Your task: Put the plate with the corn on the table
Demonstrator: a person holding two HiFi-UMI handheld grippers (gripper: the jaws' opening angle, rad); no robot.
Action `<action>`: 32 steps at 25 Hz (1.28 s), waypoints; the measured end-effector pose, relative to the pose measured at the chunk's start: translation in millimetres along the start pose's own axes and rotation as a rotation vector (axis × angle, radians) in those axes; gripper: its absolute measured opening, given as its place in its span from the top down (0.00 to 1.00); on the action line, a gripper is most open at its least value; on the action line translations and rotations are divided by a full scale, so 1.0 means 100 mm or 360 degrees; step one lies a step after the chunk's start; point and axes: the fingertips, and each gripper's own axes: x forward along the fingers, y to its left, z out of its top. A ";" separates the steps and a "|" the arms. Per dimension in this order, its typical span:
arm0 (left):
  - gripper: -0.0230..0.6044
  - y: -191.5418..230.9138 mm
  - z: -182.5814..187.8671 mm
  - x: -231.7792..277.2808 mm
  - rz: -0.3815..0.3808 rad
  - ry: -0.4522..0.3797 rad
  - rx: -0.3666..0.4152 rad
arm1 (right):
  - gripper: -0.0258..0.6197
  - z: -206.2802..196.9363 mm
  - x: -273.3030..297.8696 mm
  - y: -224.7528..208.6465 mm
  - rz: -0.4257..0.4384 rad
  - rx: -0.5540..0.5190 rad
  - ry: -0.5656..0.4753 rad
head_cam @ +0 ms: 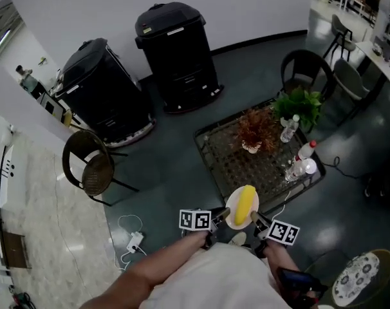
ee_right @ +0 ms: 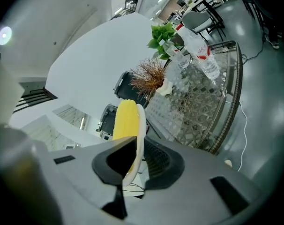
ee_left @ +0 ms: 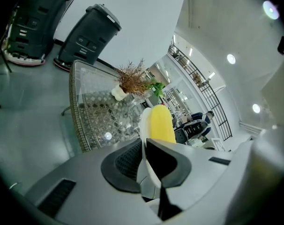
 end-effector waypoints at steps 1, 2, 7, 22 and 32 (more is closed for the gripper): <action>0.91 -0.03 0.00 0.06 0.0003 0.0006 0.0005 | 0.87 0.04 -0.04 -0.03 -0.0002 0.0005 -0.0001; 0.91 -0.05 0.02 0.10 0.0009 0.0010 0.0012 | 0.87 0.09 -0.05 -0.05 0.0000 0.0009 -0.0004; 0.91 -0.12 0.11 0.23 0.0027 -0.0003 -0.0005 | 0.87 0.24 -0.05 -0.09 0.0026 0.0026 0.0000; 0.91 0.18 0.29 0.40 0.0100 0.0075 -0.0015 | 0.87 0.34 0.27 -0.22 0.0020 0.0101 0.0042; 0.91 0.46 0.61 0.65 0.0072 0.0203 0.0035 | 0.87 0.52 0.62 -0.39 -0.0068 0.0038 0.0068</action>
